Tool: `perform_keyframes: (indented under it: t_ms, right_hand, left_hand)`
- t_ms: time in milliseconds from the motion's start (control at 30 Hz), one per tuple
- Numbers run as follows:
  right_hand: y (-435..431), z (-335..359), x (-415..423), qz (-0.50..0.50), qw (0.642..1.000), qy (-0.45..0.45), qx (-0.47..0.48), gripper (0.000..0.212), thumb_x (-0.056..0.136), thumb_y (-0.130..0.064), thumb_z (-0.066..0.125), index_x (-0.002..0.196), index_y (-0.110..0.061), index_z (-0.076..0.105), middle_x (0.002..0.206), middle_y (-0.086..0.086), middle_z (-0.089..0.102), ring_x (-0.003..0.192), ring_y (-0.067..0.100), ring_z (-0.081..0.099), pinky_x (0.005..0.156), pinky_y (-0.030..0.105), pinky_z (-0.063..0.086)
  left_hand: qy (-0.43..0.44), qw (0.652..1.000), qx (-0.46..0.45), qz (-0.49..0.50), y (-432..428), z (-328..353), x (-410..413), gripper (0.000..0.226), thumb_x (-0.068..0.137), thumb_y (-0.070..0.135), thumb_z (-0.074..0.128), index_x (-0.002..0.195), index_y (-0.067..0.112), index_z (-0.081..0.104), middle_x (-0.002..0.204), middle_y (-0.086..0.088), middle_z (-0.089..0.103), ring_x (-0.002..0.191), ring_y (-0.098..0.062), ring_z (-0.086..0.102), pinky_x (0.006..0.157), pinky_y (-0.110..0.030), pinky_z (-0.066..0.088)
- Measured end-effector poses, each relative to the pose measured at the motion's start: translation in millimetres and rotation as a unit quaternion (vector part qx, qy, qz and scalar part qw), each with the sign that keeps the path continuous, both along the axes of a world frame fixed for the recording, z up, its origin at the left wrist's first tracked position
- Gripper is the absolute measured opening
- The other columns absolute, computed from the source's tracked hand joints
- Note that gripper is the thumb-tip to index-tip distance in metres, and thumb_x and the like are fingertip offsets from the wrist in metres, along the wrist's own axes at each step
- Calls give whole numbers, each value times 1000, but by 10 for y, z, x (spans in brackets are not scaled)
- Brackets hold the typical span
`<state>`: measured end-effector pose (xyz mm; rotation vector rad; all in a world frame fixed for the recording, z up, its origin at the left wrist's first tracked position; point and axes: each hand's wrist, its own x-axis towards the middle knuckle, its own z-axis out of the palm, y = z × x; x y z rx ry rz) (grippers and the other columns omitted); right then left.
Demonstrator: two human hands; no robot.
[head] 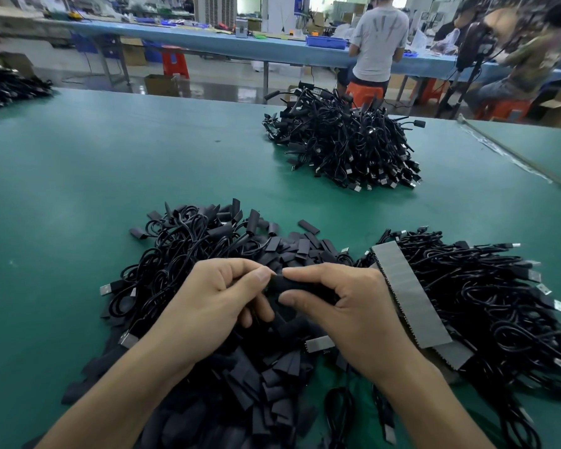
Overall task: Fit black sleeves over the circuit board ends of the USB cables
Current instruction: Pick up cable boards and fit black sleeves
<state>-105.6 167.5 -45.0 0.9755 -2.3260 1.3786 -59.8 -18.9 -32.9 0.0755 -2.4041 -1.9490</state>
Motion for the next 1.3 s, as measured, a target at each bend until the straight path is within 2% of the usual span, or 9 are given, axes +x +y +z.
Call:
perform_keyframes:
  t_ms: [200,300,367,467,567,700,833,1033,1300]
  right_hand:
    - [-41,-24,11,-4,999,31,18,21,85,-22,73,106,-18,77,95,-17,73,88,-6,67,78,14,52]
    - [-50,-43,-1,-24,999,40,-2,19,84,-22,73,101,-15,77,90,-14,73,83,-6,67,75,11,51]
    - [-50,-56,-7,-33,998,42,-14,17,85,-22,73,100,-15,77,89,-17,72,83,-6,67,75,11,51]
    - [-42,-90,-14,-42,998,44,-22,18,84,-21,74,100,-14,77,90,-16,72,83,-5,68,76,15,53]
    - [-39,-134,-23,-44,998,36,-30,22,80,-21,78,100,-14,78,91,-14,73,84,-5,68,76,15,53]
    - [-25,-202,-38,-41,998,42,-12,29,75,-24,81,102,-15,77,92,-10,74,86,-3,67,77,13,51]
    - [2,-298,-77,-45,998,46,26,22,76,-18,82,98,-14,78,90,-8,74,84,-1,66,78,8,47]
    - [4,-417,-97,-44,998,-40,-7,21,75,-13,84,95,-16,79,86,-27,68,83,-9,66,75,6,47]
    - [8,-439,-101,-8,992,-125,-34,25,75,-12,84,98,-21,79,91,-21,74,83,-4,70,76,11,51]
  left_hand:
    - [13,999,-21,-37,20,-30,-6,28,101,24,51,89,28,76,68,-3,72,54,-6,56,54,-14,44]
    - [14,999,2,-34,5,-46,-8,19,98,24,55,97,25,74,74,-4,74,57,-9,61,57,-16,48]
    - [20,1000,11,-9,-5,-40,-12,17,89,37,65,92,22,72,76,-3,76,59,-10,65,57,-16,50]
    - [33,999,-10,25,-30,-57,-12,34,68,56,69,80,24,71,73,-3,75,59,-12,68,56,-19,52]
    - [45,997,-46,39,-25,-97,-23,12,81,42,72,77,31,71,68,0,74,55,-10,67,50,-16,47]
    - [38,996,-73,39,32,-206,-35,18,91,24,69,73,23,71,67,2,74,56,-14,70,49,-19,49]
    - [33,995,-87,29,99,-340,-36,18,94,14,66,79,22,71,71,5,74,60,-10,71,52,-18,51]
    - [48,994,-97,25,106,-508,-61,18,95,14,64,85,28,70,74,7,74,62,-7,70,55,-16,50]
    - [35,997,-66,3,98,-510,-79,16,95,14,65,84,24,72,70,2,73,57,-8,67,54,-13,44]
